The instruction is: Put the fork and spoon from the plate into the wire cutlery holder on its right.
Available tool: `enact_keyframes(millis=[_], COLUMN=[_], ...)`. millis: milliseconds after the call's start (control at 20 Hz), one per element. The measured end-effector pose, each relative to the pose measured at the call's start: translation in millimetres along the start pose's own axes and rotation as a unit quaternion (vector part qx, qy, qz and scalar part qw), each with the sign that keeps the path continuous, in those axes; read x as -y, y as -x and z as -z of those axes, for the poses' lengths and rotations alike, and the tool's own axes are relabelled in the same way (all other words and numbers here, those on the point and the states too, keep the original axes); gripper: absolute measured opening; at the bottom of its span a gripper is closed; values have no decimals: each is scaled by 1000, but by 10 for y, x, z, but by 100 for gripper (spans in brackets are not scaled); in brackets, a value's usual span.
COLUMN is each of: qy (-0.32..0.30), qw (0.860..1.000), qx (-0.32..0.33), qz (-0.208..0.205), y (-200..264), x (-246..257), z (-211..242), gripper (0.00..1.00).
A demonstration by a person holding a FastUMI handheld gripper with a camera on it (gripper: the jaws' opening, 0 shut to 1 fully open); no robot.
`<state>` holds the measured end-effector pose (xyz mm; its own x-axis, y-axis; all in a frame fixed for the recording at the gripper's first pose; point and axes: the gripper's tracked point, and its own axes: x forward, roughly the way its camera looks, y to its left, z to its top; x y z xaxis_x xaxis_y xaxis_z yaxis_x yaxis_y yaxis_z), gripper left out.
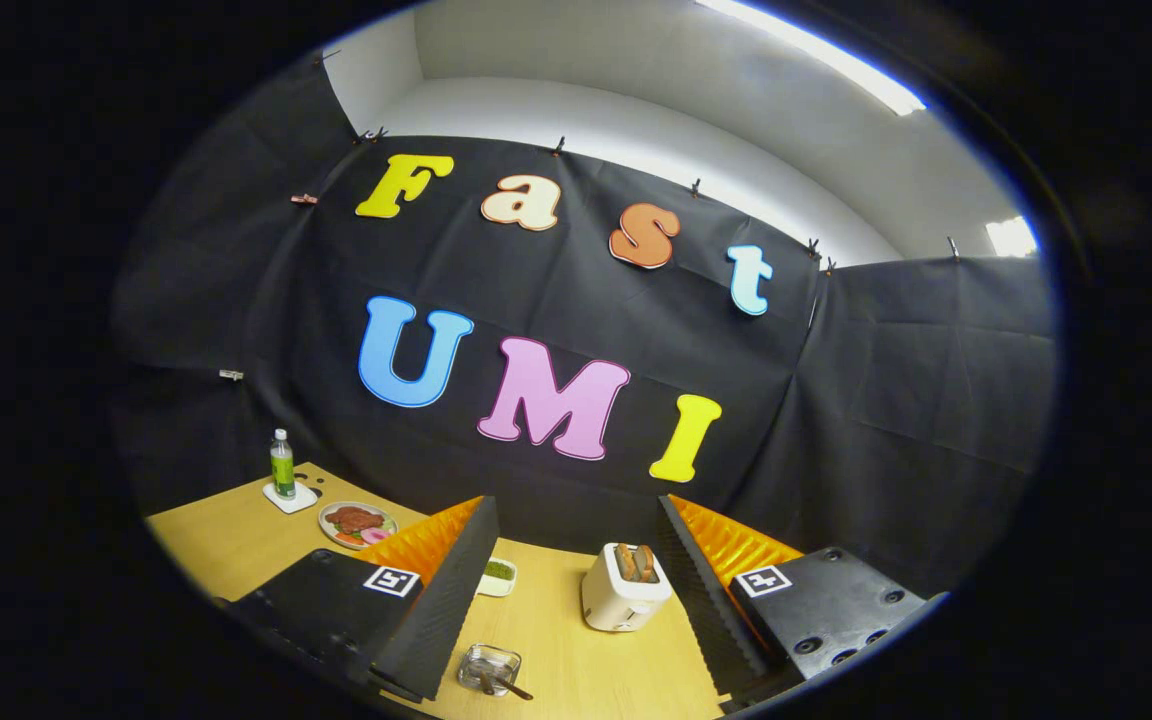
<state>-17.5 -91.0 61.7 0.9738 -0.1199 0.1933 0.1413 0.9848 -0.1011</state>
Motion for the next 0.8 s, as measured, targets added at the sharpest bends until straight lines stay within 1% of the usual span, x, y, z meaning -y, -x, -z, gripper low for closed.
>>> enact_keyframes(millis=[500,750,800], qy=[-19,-34,-33], qw=[1000,999,999], qx=[-10,-28,-37], qz=[-15,-9,-15], y=[-64,-91,-86], x=[48,74,59], z=[-14,103,143], gripper=[98,98,98])
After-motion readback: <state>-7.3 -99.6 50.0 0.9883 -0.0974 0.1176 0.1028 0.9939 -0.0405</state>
